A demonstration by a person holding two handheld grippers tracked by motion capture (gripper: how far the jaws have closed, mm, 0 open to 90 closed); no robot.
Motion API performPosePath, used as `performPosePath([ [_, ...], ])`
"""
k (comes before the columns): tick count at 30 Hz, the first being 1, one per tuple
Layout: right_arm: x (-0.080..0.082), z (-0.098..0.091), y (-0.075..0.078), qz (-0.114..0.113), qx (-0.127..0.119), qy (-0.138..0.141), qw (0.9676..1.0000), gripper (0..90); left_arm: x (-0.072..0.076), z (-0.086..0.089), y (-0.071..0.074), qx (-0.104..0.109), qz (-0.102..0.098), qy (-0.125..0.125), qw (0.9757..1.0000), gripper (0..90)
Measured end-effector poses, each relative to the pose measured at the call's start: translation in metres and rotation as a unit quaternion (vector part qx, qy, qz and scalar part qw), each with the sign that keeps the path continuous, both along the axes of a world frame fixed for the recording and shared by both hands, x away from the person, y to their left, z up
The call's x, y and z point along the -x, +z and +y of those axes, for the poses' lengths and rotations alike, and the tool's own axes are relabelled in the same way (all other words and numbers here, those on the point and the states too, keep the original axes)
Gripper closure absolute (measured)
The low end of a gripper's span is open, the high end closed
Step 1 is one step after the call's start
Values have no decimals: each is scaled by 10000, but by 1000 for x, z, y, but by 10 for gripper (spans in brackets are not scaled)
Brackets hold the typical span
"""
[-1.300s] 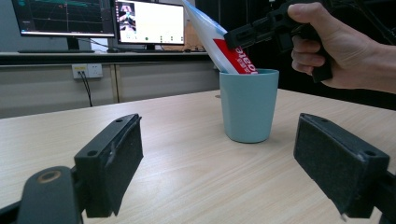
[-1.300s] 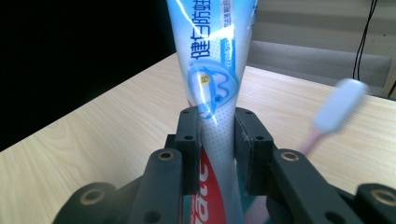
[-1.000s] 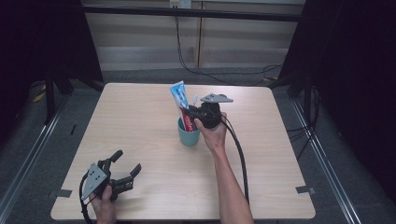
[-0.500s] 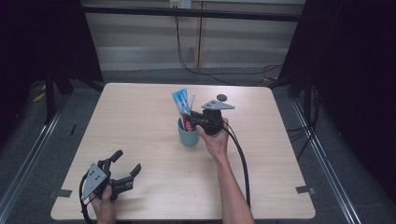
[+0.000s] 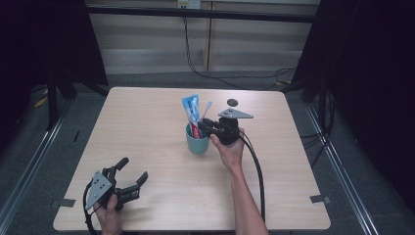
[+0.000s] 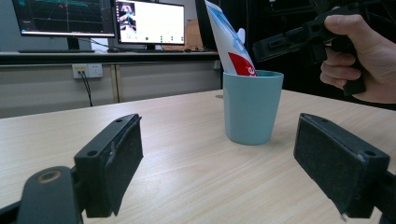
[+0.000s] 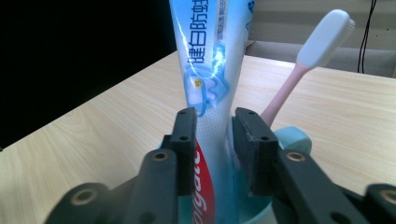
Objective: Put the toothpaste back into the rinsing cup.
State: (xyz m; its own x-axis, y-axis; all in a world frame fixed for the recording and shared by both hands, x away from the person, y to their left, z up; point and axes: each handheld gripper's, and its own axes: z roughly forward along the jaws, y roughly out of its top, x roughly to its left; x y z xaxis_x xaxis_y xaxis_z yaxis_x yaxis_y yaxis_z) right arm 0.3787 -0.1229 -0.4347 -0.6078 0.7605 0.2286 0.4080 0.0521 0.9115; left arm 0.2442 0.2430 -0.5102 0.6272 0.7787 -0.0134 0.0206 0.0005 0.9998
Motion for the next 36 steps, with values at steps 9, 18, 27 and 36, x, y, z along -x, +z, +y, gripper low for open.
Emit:
performPosePath([
  [9, 16, -7, 10, -79, 37, -228, 9997, 428, 0, 0, 0, -6, -1, 6, 10000, 155],
  [18, 32, -30, 8, 11, -25, -537, 9986, 210, 0, 0, 0, -7, 11, 35, 10000, 156],
  [27, 51, -54, 6, -138, -151, -801, 9966, 152, 0, -1, 0, 24, 24, 165, 9999, 156],
  [36, 69, -67, -3, -154, -64, -792, 9967, 141, 0, -1, 0, 9, 21, 165, 9999, 156],
])
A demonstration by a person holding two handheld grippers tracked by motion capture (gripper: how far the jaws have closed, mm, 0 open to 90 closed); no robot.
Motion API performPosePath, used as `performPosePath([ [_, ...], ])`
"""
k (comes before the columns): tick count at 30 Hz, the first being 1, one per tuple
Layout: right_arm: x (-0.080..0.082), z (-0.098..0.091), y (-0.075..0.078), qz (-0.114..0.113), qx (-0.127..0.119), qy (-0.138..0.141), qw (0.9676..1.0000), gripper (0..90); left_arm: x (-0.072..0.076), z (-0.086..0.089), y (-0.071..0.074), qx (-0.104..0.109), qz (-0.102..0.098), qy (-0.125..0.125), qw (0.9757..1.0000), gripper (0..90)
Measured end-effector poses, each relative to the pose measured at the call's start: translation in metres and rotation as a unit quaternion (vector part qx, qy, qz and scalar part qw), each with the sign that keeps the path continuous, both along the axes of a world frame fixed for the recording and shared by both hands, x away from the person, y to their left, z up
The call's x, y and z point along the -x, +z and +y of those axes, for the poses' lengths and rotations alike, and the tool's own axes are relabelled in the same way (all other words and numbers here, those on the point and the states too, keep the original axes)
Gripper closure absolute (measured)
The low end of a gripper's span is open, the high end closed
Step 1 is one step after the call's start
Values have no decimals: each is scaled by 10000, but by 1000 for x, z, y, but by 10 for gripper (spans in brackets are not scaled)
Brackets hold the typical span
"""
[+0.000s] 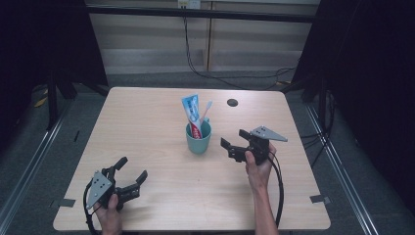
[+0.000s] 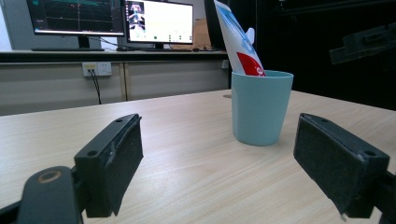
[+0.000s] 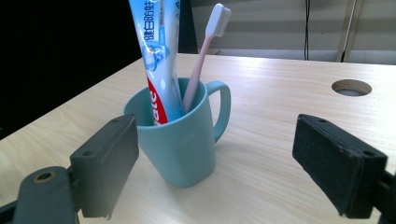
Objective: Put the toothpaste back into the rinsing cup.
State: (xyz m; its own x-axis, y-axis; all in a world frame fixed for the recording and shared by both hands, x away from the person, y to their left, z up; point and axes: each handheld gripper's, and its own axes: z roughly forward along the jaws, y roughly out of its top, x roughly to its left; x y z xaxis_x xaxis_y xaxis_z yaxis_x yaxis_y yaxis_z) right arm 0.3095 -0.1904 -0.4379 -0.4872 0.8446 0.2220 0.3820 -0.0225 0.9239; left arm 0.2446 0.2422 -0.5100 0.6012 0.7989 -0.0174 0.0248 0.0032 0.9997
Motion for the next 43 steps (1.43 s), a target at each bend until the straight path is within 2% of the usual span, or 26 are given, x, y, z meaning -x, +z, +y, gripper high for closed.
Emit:
performPosePath([
  [12, 25, -10, -17, -170, 82, -130, 9997, 140, 0, 0, 0, -31, -2, -5, 10000, 156],
  [21, 41, -17, -37, -172, 221, -380, 9989, 139, 0, 0, 0, -30, -1, 3, 10000, 156],
  [24, 45, -20, -43, -165, 337, -499, 9980, 140, 0, 0, 0, -30, -3, 1, 10000, 156],
  [29, 56, -27, -54, -94, 276, -510, 9983, 136, 0, 0, 0, -31, -4, 2, 10000, 156],
  [31, 61, -28, -59, -120, 340, -576, 9977, 136, 0, 1, 0, -68, -6, -4, 10000, 156],
  [33, 64, -30, -63, -82, 275, -597, 9978, 135, 0, 0, 0, -65, -4, -4, 10000, 156],
  [34, 66, -30, -65, -62, 402, -688, 9968, 137, 0, 0, 0, -65, -4, -3, 10000, 156],
  [36, 67, -31, -66, -62, 376, -709, 9968, 135, 0, 0, 0, -67, -7, -3, 10000, 156],
  [40, 67, -29, -67, -106, 557, -825, 9950, 137, 0, 0, 0, -47, -3, -8, 10000, 156],
  [43, 66, -31, -67, -45, 444, -857, 9953, 137, 0, 0, 0, 16, 1, -9, 10000, 156],
])
